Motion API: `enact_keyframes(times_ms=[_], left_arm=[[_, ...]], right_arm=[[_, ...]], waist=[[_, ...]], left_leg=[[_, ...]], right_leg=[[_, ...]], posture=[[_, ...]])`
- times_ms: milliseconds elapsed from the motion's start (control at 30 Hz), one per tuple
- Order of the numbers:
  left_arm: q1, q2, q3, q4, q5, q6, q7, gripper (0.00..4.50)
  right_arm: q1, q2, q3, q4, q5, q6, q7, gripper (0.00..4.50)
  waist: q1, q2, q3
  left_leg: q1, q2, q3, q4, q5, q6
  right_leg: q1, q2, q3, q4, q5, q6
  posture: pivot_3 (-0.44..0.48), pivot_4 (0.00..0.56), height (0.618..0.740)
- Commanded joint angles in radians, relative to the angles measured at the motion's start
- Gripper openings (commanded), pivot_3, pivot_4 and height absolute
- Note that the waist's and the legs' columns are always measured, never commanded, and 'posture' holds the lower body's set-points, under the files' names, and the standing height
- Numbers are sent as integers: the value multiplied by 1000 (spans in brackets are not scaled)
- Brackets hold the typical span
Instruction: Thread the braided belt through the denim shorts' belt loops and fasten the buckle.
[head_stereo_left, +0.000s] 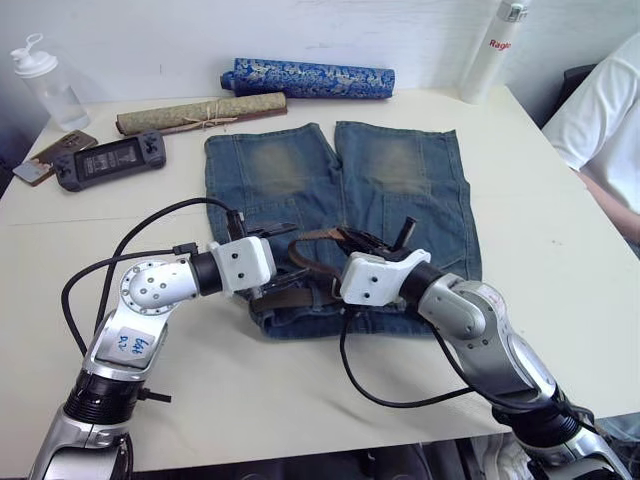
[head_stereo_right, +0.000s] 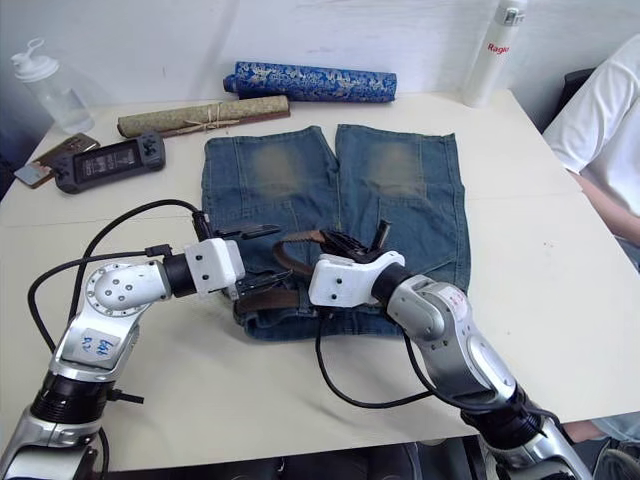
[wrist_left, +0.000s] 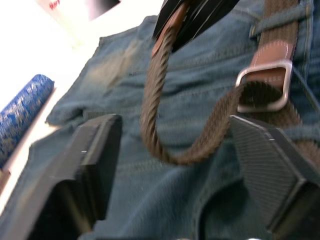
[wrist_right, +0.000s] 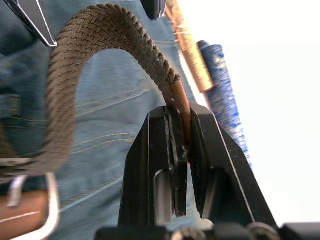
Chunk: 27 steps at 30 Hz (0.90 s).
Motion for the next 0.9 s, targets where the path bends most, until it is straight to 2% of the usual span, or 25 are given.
enact_keyframes(times_ms=[33,200,433,533,633,733,767,867,900], left_arm=[[-10,-12,-9,-59,38,20,42,3700],[-13,-19,-15,-78,100,34,89,3700],[-8,-12,-23,-67,131,33,88,3700],[0,-14,-20,-66,126,36,83,2848],[12,-12,-18,-83,117,43,74,1394],[20,-12,-14,-89,117,51,75,190],[22,-12,-12,-88,120,55,77,64],[19,-15,-9,-80,125,57,89,64],[20,-16,-8,-80,126,57,92,64]], right_arm=[[-20,14,15,-6,-57,-67,-25,0],[-20,36,12,18,-87,-106,-26,0],[-15,61,1,30,-88,-128,-17,0],[-15,66,-3,32,-88,-131,-15,0],[-11,69,-9,29,-87,-125,-16,0],[-7,72,-13,27,-85,-120,-15,0],[-6,72,-14,27,-85,-120,-14,0],[-1,76,-15,21,-77,-117,-9,0],[2,77,-16,18,-74,-115,-8,0]], waist=[[-2,0,0],[-1,0,0],[-2,0,0],[-1,0,0],[-2,0,0],[-1,0,0],[-2,0,0],[-2,0,0],[-2,0,0]], left_leg=[[0,0,0,0,0,0],[0,0,0,0,0,0],[-1,0,0,0,0,0],[-1,0,0,0,0,0],[-1,0,0,0,0,0],[-2,0,0,1,0,0],[-2,0,0,1,0,0],[-7,0,0,3,0,0],[-13,0,-1,7,0,0]], right_leg=[[0,0,0,0,0,0],[-1,0,0,1,0,0],[-1,0,0,2,0,0],[-2,0,0,3,0,0],[-2,0,0,4,0,0],[-3,0,0,6,0,-1],[-3,0,1,7,0,-1],[-8,0,1,9,0,-1],[-13,0,1,12,0,-1]], posture=[[0,150,645],[0,150,645],[0,150,645],[0,150,645],[0,150,645],[0,150,645],[0,150,645],[0,150,645],[0,150,645]])
